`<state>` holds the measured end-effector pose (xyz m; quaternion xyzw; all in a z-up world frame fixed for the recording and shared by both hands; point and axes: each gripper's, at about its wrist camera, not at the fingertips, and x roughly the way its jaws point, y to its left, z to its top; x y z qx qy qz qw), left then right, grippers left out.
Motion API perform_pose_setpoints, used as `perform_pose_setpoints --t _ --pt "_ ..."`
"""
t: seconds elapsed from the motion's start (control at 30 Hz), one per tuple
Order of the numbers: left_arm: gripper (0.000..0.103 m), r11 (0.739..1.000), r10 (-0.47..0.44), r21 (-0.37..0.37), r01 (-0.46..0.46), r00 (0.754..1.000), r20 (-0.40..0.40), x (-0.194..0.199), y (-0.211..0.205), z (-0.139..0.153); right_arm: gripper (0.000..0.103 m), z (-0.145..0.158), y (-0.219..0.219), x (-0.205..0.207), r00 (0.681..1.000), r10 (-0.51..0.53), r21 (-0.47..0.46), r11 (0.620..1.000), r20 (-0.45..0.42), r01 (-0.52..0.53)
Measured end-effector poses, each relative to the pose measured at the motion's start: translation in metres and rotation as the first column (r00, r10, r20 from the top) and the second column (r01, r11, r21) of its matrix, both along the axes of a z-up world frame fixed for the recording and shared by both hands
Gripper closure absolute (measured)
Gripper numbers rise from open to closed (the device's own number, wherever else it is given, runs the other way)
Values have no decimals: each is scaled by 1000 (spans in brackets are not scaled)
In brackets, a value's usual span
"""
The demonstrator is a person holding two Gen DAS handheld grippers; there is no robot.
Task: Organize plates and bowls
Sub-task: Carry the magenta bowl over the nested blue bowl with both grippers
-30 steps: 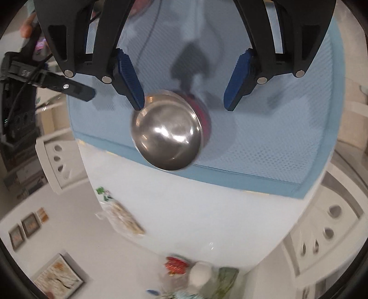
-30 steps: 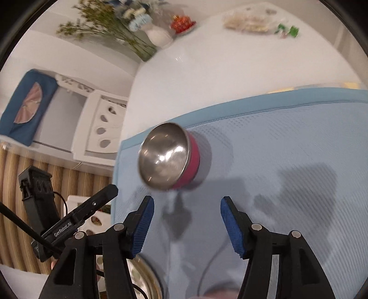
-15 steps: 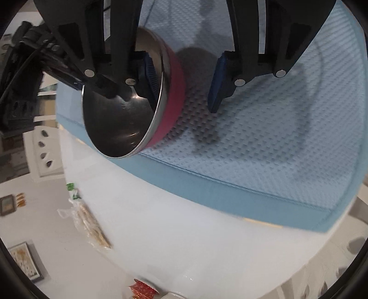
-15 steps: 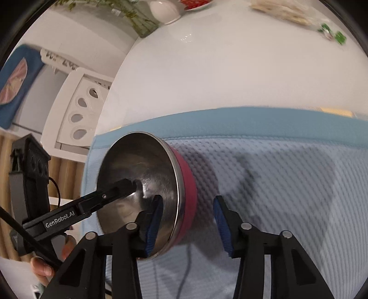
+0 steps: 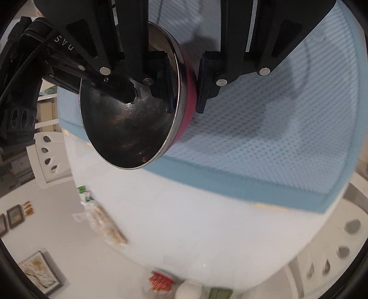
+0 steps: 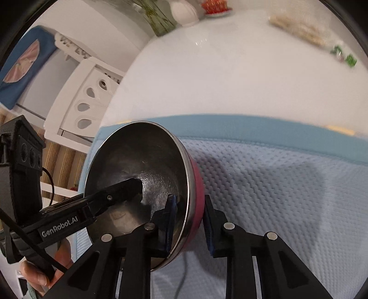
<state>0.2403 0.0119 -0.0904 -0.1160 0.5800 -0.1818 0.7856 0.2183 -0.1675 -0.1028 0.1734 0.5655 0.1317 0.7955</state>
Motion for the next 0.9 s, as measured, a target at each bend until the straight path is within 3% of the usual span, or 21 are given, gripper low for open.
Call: perform_pose_setpoints --t 0.27,0.5,0.67,0.9 --pt "88 999 -43 -23 47 985 167 -52 -1 85 80 73 -11 -43 992 -76 30 997 97 73" --pt "88 992 -85 -75 106 966 243 -111 -9 142 79 135 -27 -113 970 -159 71 986 183 148" --pt "88 986 -104 -104 129 971 217 -157 -22 145 79 157 -36 -175 953 -218 39 976 209 215" --pt "88 976 -176 -109 190 977 124 -211 -36 113 78 139 -55 -244 947 -294 43 956 129 291"
